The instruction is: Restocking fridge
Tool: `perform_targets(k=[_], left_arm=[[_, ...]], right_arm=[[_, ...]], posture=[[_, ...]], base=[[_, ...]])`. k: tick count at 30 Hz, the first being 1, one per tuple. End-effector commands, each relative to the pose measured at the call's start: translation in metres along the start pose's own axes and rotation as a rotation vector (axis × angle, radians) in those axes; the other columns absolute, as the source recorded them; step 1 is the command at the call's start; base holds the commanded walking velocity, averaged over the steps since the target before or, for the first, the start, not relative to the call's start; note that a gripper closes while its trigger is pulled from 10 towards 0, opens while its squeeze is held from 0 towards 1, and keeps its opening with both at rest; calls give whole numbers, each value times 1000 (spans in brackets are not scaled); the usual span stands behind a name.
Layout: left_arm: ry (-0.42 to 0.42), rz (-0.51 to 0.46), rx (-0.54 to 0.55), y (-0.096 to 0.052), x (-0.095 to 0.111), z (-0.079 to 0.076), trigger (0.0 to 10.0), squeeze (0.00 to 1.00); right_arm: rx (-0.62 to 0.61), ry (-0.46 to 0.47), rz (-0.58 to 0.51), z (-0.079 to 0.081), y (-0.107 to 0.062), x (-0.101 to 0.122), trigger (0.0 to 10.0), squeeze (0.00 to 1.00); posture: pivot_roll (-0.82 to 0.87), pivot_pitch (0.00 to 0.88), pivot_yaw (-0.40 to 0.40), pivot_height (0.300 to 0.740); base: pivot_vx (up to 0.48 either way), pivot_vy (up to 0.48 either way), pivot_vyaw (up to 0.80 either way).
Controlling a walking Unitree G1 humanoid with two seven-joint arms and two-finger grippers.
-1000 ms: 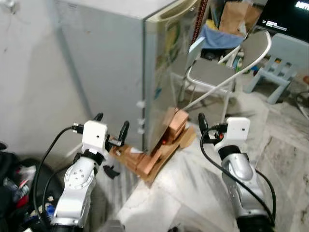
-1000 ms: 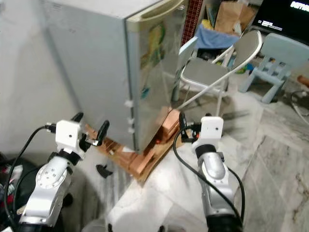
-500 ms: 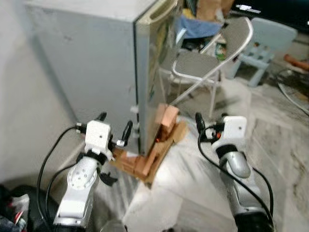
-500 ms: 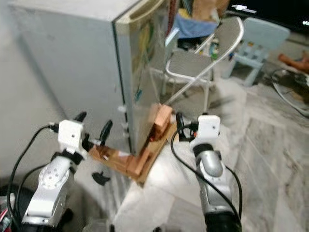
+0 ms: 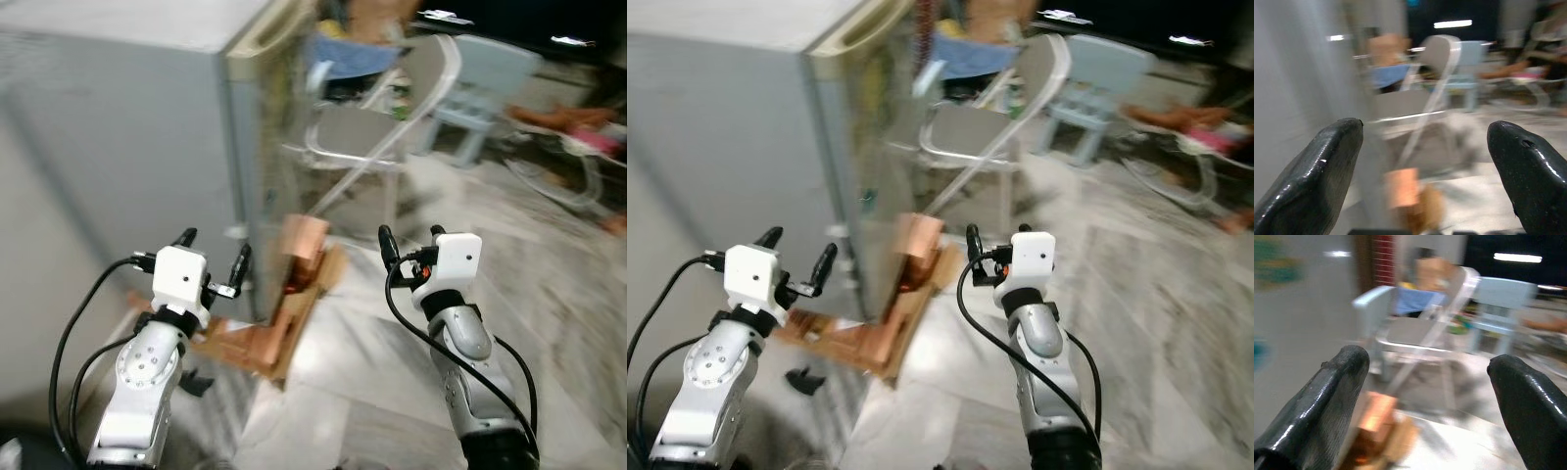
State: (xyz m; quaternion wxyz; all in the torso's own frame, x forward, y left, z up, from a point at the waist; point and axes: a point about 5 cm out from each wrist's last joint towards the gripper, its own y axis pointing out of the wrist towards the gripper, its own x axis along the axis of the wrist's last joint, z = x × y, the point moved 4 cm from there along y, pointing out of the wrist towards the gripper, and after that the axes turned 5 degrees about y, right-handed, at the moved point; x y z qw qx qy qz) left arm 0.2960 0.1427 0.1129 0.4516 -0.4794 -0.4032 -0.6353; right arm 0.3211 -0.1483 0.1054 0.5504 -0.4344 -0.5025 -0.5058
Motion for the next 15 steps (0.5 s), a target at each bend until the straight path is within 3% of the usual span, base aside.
perform_targets(k=[1, 4, 13, 15], left_arm=[[-9, -15, -21, 2, 4, -6, 10000, 0], [-10, -10, -7, 3, 3, -4, 10000, 0], [-33, 22, 195, 1, -2, 27, 10000, 0], [-18, 38, 292, -1, -4, 43, 10000, 0]], right_arm=[[-11, -8, -4, -3, 1, 2, 10000, 0], [-10, -9, -7, -3, 1, 3, 10000, 0], [-10, -14, -11, -3, 2, 4, 10000, 0], [-11, -15, -12, -2, 3, 4, 10000, 0]], posture=[[84, 44, -76, 740], [84, 44, -77, 740], [84, 44, -76, 740], [83, 44, -74, 740]], base=[[349, 0, -800], [289, 0, -800], [0, 0, 0], [0, 0, 0]])
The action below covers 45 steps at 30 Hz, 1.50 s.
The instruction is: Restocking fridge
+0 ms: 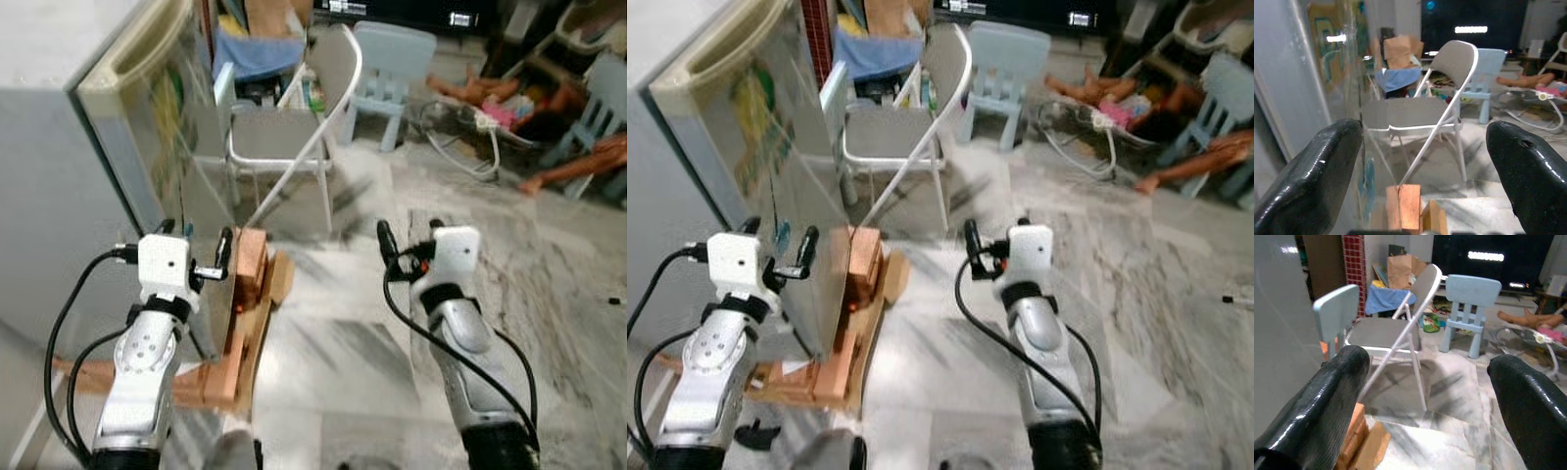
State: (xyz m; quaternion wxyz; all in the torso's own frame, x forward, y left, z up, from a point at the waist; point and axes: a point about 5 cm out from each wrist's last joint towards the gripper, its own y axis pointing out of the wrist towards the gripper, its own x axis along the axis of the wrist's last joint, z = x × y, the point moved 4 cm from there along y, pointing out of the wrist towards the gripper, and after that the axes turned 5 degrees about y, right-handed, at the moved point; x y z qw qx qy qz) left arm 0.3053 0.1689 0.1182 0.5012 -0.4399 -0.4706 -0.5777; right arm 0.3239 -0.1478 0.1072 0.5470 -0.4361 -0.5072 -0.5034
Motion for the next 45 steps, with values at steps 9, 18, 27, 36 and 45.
perform_targets(k=[9, 18, 27, 36, 45], left_arm=[[33, 41, 158, 11, -5, 36, 10000, 0], [44, 20, 89, 38, 0, 23, 10000, 0], [38, 11, 103, 53, 4, 27, 10000, 0], [28, 10, 74, 26, -3, 24, 10000, 0], [16, 44, 73, 6, -10, 20, 10000, 0]], right_arm=[[-16, -3, -1, -2, -2, 3, 10000, 0], [52, 17, 247, 8, -23, -27, 10000, 0], [106, 68, 289, 14, -37, -26, 10000, 0], [140, 82, 294, 19, -39, -23, 10000, 0], [132, 89, 267, 20, -38, -17, 10000, 0]], posture=[[75, 50, -68, 740], [59, 62, -65, 740], [34, 69, -49, 740], [46, 75, -47, 740], [49, 74, -41, 740]], base=[[0, 0, 0], [0, 0, 0], [0, 0, 0], [222, 0, 0], [418, 0, 286]])
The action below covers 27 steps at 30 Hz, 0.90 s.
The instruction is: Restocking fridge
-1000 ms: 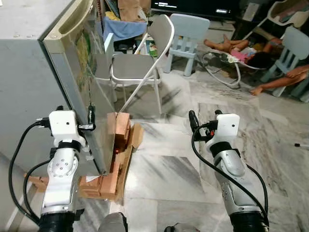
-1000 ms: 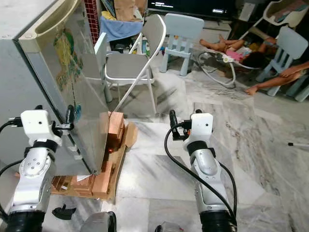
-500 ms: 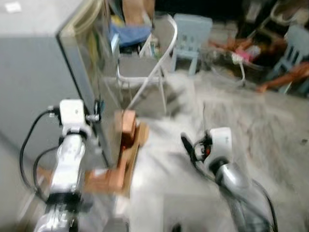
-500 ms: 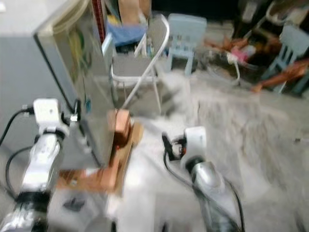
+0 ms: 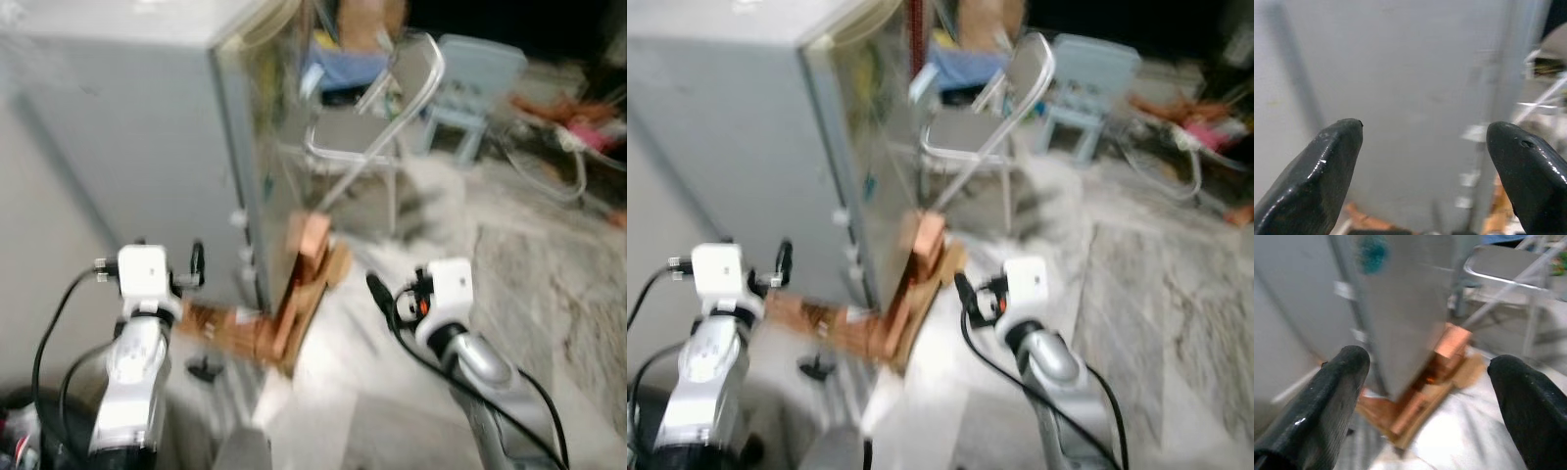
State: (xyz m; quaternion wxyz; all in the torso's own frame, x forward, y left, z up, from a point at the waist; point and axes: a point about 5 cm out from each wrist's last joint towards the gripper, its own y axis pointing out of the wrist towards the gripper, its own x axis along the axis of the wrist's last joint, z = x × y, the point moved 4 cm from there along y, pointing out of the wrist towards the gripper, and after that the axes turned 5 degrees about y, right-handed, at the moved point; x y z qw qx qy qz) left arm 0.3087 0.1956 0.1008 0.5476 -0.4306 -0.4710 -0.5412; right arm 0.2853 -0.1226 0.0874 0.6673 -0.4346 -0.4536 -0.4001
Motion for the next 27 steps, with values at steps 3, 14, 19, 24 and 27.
perform_targets(k=[3, 14, 19, 24, 27], left_arm=[[-14, -31, -15, -2, 11, -4, 10000, 0], [-40, -16, -43, -9, 11, -11, 10000, 0], [-52, -21, -60, -9, 13, -15, 10000, 0], [-60, -28, -87, -5, 16, -18, 10000, 0], [-61, -37, -90, -3, 19, -17, 10000, 0]], right_arm=[[-47, -3, -16, -11, -4, 4, 10000, 0], [-85, -16, -4, -14, 0, 3, 10000, 0], [-86, -19, -10, -14, 2, 4, 10000, 0], [-84, -19, -8, -14, 3, 4, 10000, 0], [-87, -18, -9, -14, 4, 4, 10000, 0]], posture=[[49, 71, -39, 740], [56, 62, -47, 740], [59, 60, -55, 740], [57, 60, -57, 740], [54, 60, -56, 740]], base=[[442, 0, 0], [301, 0, -145], [0, 0, -800], [0, 0, -800], [0, 0, -800]])
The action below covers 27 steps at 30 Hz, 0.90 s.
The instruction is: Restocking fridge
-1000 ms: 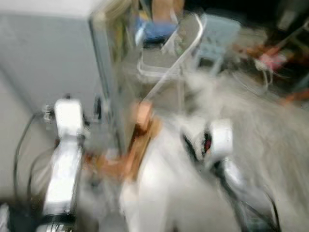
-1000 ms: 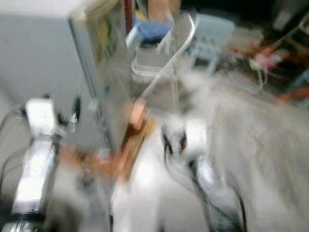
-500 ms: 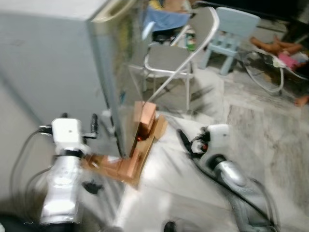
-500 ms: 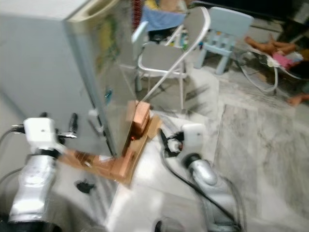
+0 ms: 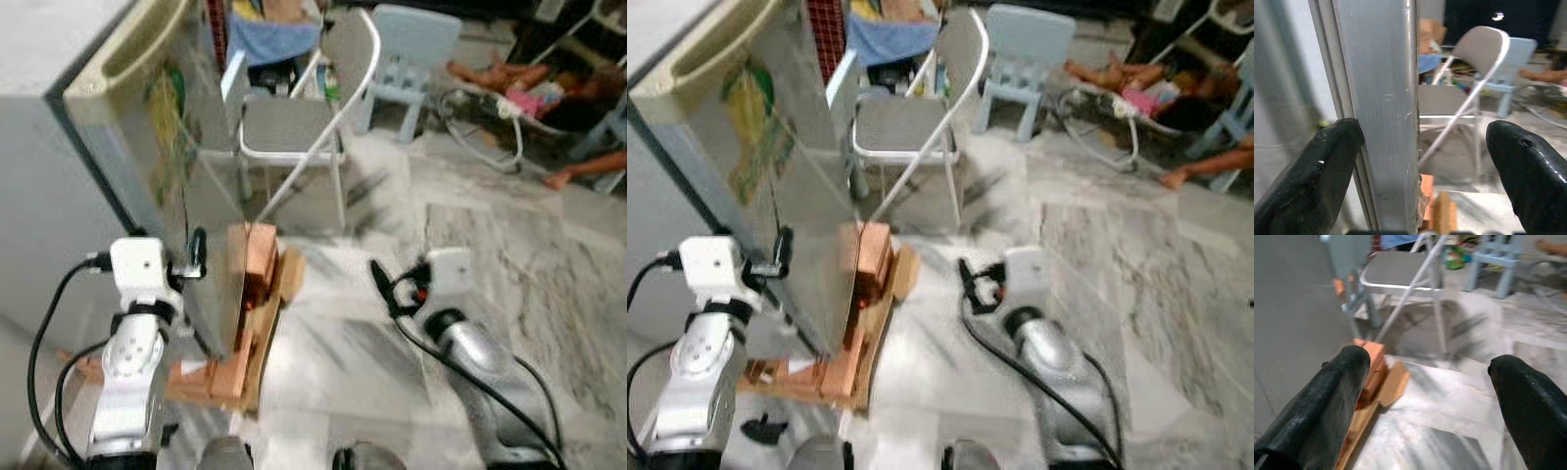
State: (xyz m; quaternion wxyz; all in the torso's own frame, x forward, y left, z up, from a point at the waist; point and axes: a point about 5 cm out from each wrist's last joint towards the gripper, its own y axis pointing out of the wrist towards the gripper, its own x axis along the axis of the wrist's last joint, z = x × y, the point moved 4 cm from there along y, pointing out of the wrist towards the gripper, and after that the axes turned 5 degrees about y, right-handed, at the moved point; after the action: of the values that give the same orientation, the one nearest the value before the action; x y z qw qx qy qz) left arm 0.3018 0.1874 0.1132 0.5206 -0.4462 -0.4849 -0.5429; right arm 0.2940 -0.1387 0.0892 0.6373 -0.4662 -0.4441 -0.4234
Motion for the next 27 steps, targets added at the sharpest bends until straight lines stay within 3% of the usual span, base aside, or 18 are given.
perform_targets(k=[1, 8, 15, 16, 20, 24, 27], left_arm=[[-2, -9, -62, 6, 5, -11, 10000, 0], [12, -8, -49, 11, 5, -6, 10000, 0], [31, -16, -64, 26, 9, -4, 10000, 0], [42, -22, -86, 31, 11, -7, 10000, 0], [51, -17, -102, 41, 12, -11, 10000, 0], [48, -17, -130, 50, 12, -19, 10000, 0], [27, -14, -196, 61, 15, -38, 10000, 0]], right_arm=[[10, 6, 7, 3, 1, -2, 10000, 0], [13, 5, 10, 3, 1, -3, 10000, 0], [-33, -40, 59, -4, -2, -7, 10000, 0], [-90, -47, 109, -16, -7, -16, 10000, 0], [-170, -35, 156, -34, -17, -26, 10000, 0], [-197, 1, 155, -39, -21, -28, 10000, 0], [-204, -3, 157, -39, -23, -29, 10000, 0]], posture=[[54, 60, -56, 740], [53, 61, -58, 740], [53, 65, -65, 740], [48, 64, -64, 740], [38, 59, -55, 740], [35, 57, -51, 740], [38, 57, -50, 740]], base=[[0, 0, -569], [0, 0, -81], [0, 0, 0], [0, 0, 0], [0, 0, 0], [0, 0, 0], [0, 0, 0]])
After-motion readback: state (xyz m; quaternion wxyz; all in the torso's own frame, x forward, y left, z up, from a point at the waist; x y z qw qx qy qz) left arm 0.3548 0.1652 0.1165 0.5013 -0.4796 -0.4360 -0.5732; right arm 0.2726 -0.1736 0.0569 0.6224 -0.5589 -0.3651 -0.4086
